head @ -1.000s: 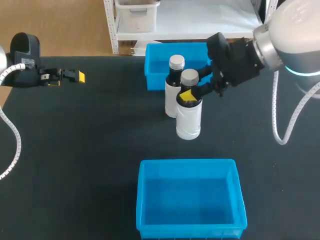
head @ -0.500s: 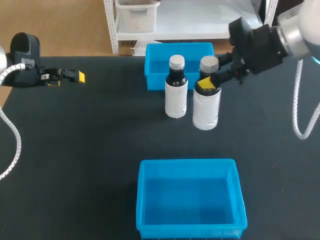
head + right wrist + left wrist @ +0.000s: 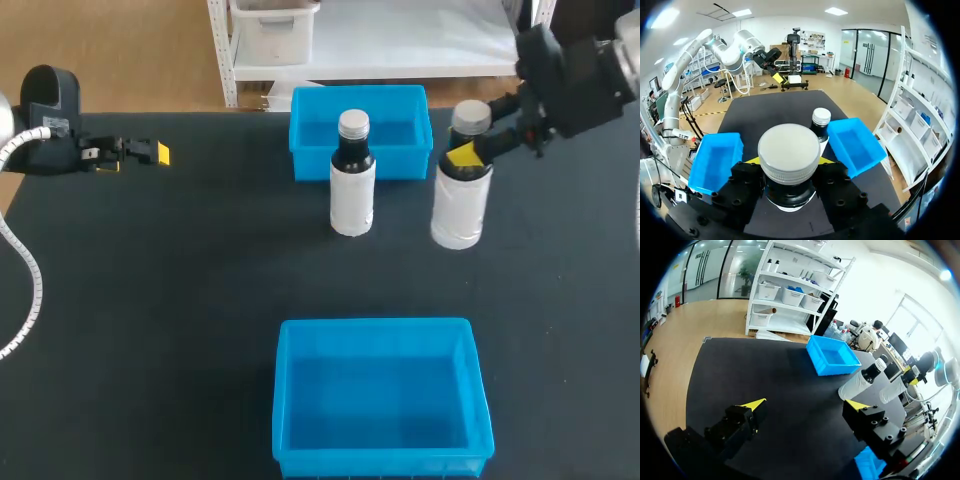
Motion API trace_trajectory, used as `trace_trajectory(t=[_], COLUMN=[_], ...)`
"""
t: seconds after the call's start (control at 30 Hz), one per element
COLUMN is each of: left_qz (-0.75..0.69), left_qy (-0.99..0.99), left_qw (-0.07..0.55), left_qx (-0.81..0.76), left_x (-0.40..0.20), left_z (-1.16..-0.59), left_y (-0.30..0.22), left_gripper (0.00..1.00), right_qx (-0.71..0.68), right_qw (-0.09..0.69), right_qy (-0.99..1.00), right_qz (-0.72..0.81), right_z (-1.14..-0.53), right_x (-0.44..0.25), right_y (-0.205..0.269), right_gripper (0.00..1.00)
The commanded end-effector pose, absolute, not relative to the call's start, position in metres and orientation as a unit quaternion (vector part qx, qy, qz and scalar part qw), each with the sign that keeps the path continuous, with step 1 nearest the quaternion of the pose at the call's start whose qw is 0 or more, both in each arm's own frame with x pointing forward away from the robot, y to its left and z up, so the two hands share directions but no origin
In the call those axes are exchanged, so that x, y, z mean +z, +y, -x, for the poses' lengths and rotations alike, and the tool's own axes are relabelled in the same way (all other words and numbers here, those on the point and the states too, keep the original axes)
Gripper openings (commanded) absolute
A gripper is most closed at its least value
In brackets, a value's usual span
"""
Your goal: Pick up the bottle, and place it in the far bin if it is heavy, or in the near bin if it is light.
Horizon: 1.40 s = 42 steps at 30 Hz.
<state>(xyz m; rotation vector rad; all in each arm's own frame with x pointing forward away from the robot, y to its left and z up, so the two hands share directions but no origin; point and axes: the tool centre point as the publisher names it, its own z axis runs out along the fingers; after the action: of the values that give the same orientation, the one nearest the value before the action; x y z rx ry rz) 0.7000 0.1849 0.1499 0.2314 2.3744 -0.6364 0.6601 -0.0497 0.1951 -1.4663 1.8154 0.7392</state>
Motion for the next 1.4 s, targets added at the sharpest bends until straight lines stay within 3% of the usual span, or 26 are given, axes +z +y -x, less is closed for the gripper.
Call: trace_trajectory(t=[0.03,0.9,1.4], left_qz=[-0.088,-0.088,-0.088], left_qy=[0.908,0.908,0.908], left_qw=[0.33,0.33,0.33], left_qx=[-0.243,-0.243,-0.243], left_x=[0.15,0.15,0.15], left_z=[-0.7,-0.7,-0.7], left_y=[0.185,0.185,0.185], left_gripper=[1.0,1.0,1.0], right_qx=[0.281,0.264,0.252], right_qw=[0.34,0.352,0.369], right_qy=[0.701,0.727,0.712], right_qz=[0.56,0.528,0.541], right_z=[-0.656,-0.694,-0.77], right_x=[0.198,0.204,0.235], right_y=[-0.067,-0.132,-0.122], right_gripper=[0.0,0.0,0.0])
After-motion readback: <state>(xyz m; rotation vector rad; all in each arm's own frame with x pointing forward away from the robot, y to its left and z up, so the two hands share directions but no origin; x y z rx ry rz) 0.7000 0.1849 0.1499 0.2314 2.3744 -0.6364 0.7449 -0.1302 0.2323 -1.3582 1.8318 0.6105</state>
